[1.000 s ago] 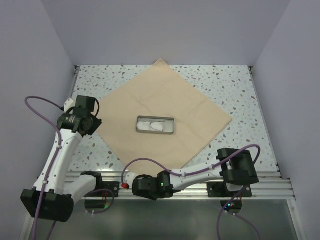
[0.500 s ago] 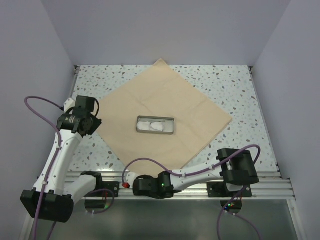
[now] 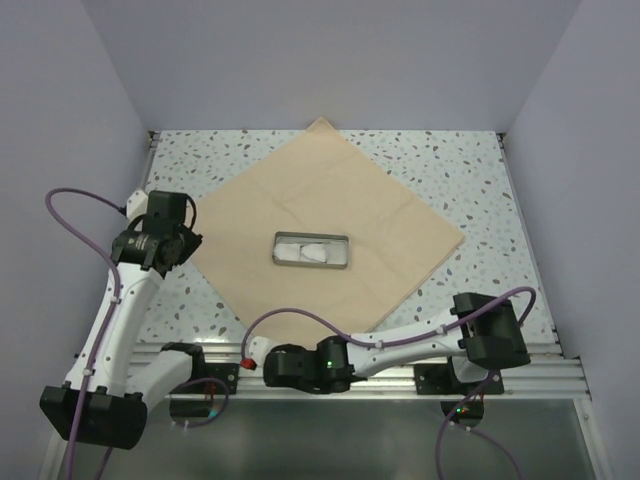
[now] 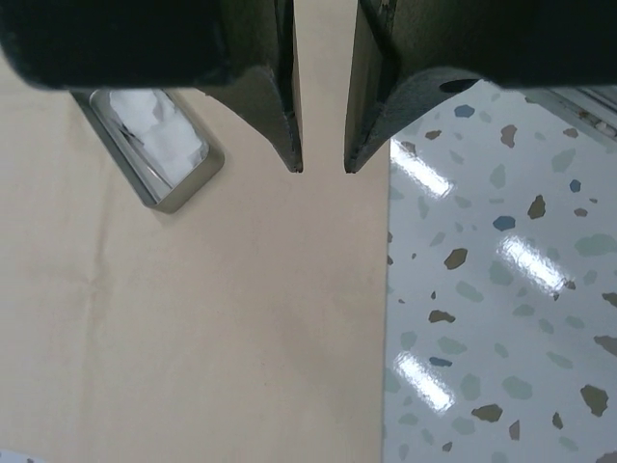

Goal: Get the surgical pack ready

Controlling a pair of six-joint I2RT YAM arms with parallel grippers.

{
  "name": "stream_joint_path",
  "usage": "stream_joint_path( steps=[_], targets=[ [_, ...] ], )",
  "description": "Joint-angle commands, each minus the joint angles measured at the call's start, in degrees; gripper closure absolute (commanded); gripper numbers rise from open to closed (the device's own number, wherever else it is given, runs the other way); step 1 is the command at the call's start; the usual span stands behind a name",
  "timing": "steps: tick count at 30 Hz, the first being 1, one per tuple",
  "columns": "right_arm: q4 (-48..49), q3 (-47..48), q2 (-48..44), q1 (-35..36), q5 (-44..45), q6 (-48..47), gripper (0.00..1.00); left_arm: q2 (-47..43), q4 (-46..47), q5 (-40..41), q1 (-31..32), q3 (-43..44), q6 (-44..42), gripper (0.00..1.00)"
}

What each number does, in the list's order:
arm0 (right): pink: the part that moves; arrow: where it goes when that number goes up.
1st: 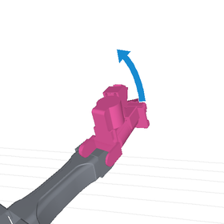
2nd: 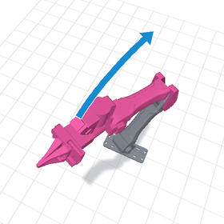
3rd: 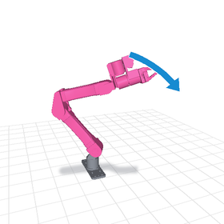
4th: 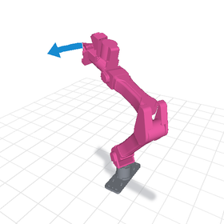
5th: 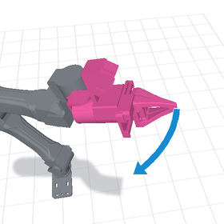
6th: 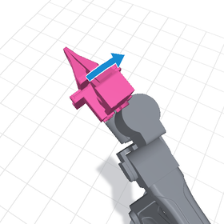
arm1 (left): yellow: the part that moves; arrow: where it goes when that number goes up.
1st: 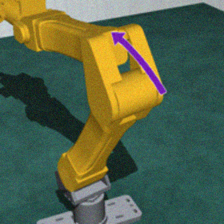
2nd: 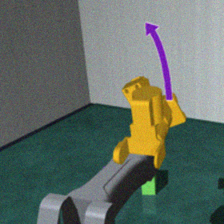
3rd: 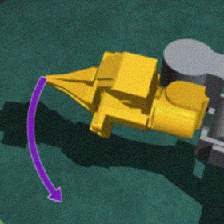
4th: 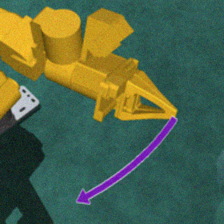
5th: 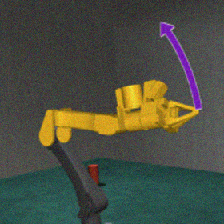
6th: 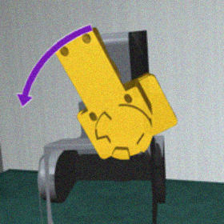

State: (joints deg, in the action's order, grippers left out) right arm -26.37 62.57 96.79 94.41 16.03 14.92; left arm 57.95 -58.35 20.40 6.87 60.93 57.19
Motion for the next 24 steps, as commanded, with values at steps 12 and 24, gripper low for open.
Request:
stream_joint_path(
  steps=[12, 24],
  targets=[
    [-10.7, 17.5, -0.6, -18.5, -13.2, -8.5, 1.00, 2.5, 21.1, -9.7, -0.1, -0.7, -18.3, 0.73],
    [-26.4, 42.4, 10.9, -33.9, -17.7, -8.2, 1.00, 10.2, 6.5, -4.4, -0.2, 10.0, -14.7, 0.82]
  ],
)
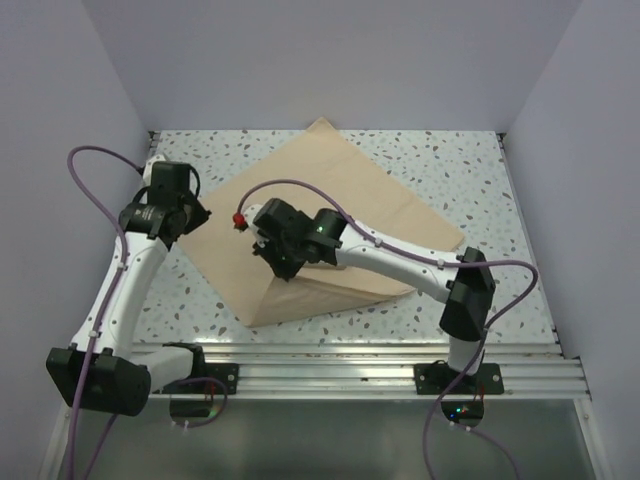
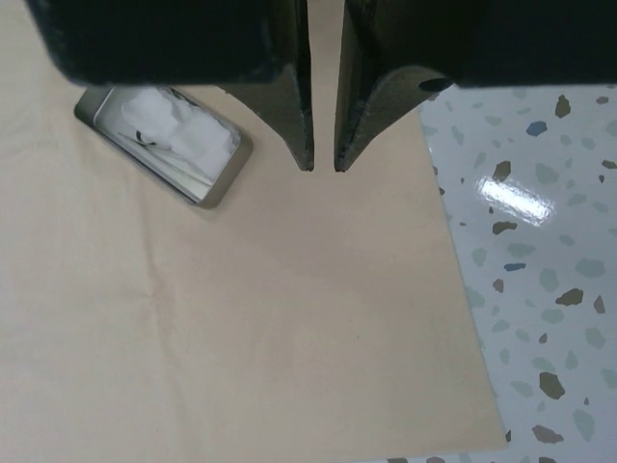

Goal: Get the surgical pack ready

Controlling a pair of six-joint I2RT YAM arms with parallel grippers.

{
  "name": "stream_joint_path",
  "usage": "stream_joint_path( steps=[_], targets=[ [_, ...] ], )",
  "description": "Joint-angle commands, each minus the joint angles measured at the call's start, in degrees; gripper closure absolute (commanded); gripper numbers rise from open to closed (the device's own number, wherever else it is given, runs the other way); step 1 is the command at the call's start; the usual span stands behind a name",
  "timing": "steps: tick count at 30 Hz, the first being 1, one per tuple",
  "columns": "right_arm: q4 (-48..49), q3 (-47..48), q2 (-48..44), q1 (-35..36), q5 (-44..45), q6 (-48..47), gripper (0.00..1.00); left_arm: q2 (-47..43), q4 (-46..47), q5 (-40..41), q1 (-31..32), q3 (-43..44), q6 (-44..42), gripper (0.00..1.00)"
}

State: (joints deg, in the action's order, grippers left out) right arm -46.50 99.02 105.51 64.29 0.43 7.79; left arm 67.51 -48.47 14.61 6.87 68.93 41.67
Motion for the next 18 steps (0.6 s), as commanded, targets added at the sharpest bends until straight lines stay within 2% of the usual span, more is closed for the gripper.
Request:
stream_joint_path(
  steps=[1, 5, 11, 17, 18],
  targets=[
    [-7.2, 9.1, 4.1, -6.5, -2.1, -1.2, 1.00, 1.6, -3.6, 1.4, -0.2, 1.7, 0.4, 0.83],
    [-7.3, 16.3, 8.6, -12.9, -3.3, -1.3, 1.00, 4.9, -3.0, -0.3, -0.2, 1.3, -3.8, 0.83],
    [-8.4, 29.2, 18.4, -21.0, -8.3, -2.7, 1.00, 9.6, -5.2, 4.9, -0.3, 2.8, -6.3, 0.82],
    [-7.8, 41.0, 26.0, -24.6, -6.1, -0.7, 1.00, 14.3, -5.4, 8.2, -0.2, 5.1, -6.0, 0.72],
    [-7.5, 41.9, 27.2, -24.8, -4.6, -0.2, 1.00, 14.6, -5.3, 9.4, -0.2, 5.3, -6.2, 0.65]
  ],
)
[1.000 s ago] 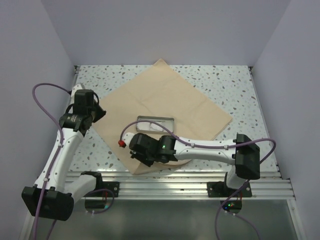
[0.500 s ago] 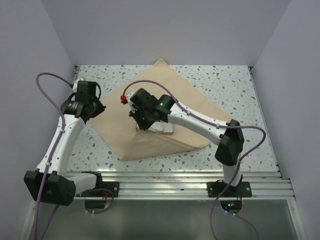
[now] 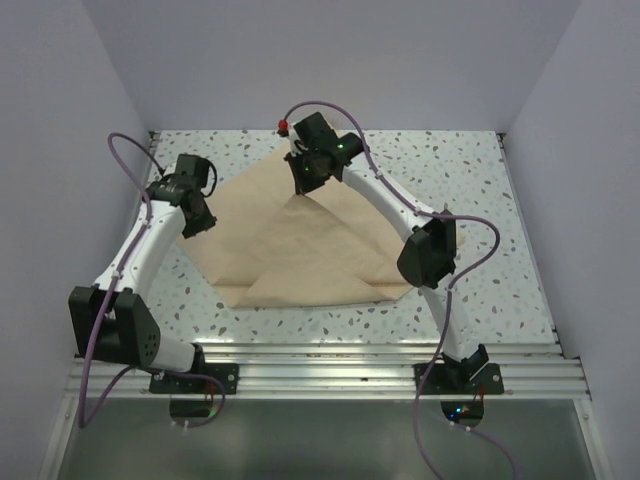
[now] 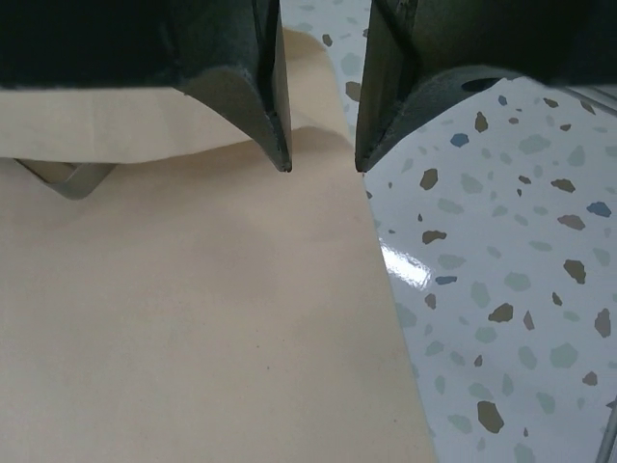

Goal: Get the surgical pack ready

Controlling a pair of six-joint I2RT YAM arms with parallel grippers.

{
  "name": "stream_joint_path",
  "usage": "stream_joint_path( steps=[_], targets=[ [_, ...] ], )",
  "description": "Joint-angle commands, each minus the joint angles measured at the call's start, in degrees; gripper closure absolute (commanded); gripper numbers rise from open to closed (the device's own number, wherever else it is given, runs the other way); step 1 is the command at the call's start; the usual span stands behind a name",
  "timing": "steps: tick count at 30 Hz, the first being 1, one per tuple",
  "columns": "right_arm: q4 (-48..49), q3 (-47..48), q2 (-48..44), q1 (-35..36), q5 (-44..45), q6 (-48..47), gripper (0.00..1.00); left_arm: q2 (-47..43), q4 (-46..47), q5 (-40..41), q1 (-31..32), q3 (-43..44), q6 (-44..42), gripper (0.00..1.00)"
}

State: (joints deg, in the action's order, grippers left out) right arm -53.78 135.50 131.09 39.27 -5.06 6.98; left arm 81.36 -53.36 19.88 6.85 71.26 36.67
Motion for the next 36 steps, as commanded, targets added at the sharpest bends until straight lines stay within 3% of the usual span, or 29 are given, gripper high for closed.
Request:
stream_joint_path(
  steps=[1, 7, 12, 17, 25, 32, 36],
  targets=[
    [0.6, 5.6, 1.8, -0.4, 1.3, 1.3, 1.00, 1.0, -0.5, 4.7, -0.2, 3.4, -1.6, 0.63],
    [2.4, 5.7, 3.2, -1.6, -0.1, 1.8, 1.00, 0.3, 0.5, 6.1, 1.4, 3.9, -4.9, 0.59],
    [6.0, -0.8, 1.6, -1.6, 0.6, 1.8, 1.00, 0.4, 2.2, 3.9, 2.2, 3.1, -5.6, 0.59],
    [4.1, 3.1, 3.7, -1.6, -1.5, 4.0, 1.00, -0.8, 3.4, 1.2, 2.3, 2.0, -7.0, 0.59],
    [7.9, -1.1, 3.5, -2.3, 6.3, 4.3, 1.00, -3.8, 4.9, -2.6, 2.6, -1.7, -8.2, 0.59],
    [16.2, 2.1, 4.6, -4.2, 10.5, 4.5, 1.00, -6.2, 3.7, -1.9, 2.6, -4.2, -8.1, 0.59],
    [14.5, 11.3, 10.2, -5.4, 10.4, 4.4, 1.00, -6.2, 3.4, -1.3, 2.6, -3.6, -8.1, 0.59]
  ],
)
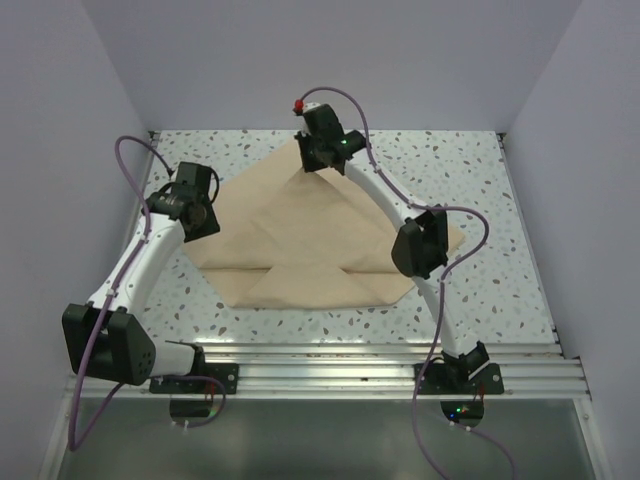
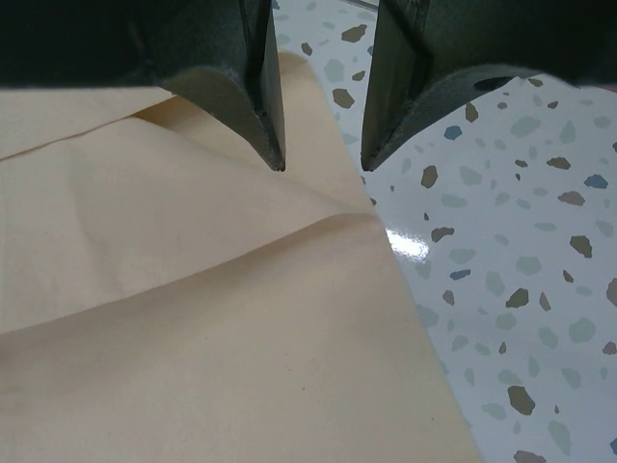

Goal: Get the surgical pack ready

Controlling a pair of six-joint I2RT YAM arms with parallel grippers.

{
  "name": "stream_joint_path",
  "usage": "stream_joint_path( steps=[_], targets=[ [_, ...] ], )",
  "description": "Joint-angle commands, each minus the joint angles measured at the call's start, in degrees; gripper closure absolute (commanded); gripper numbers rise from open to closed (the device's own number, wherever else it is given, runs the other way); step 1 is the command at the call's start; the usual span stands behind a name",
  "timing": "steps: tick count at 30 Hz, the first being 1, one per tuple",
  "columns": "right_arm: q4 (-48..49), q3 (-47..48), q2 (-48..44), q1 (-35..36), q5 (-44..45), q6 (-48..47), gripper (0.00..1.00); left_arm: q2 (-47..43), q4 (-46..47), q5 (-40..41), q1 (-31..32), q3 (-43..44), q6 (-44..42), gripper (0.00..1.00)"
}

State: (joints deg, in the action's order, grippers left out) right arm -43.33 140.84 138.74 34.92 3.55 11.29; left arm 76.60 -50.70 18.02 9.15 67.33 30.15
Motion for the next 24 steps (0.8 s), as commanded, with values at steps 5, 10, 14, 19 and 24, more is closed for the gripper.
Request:
stream_joint_path(
  steps=[5, 10, 14, 19, 24],
  targets=[
    [9.9, 3.7, 3.6, -2.2, 2.2, 0.2, 1.00, -1.5, 0.5, 1.3, 0.2, 0.1, -1.2, 0.58],
    [13.9, 4.5, 5.0, -3.6, 2.5, 1.0, 1.00, -0.9, 0.5, 1.1, 0.2, -0.4, -1.0, 0.58],
    [15.5, 7.1, 7.8, -5.0, 2.3, 2.6, 1.00, -0.1, 0.2, 1.1, 0.2, -0.3, -0.9, 0.58],
    [17.5, 5.3, 9.2, -5.2, 1.6, 2.4, 1.00, 0.4, -0.6, 1.8, 0.2, 0.2, -0.8, 0.58],
    [17.2, 4.5, 10.7, -5.7, 2.9, 2.5, 1.00, 0.6, -0.9, 1.8, 0.1, 0.2, -0.5, 0.58]
  ],
)
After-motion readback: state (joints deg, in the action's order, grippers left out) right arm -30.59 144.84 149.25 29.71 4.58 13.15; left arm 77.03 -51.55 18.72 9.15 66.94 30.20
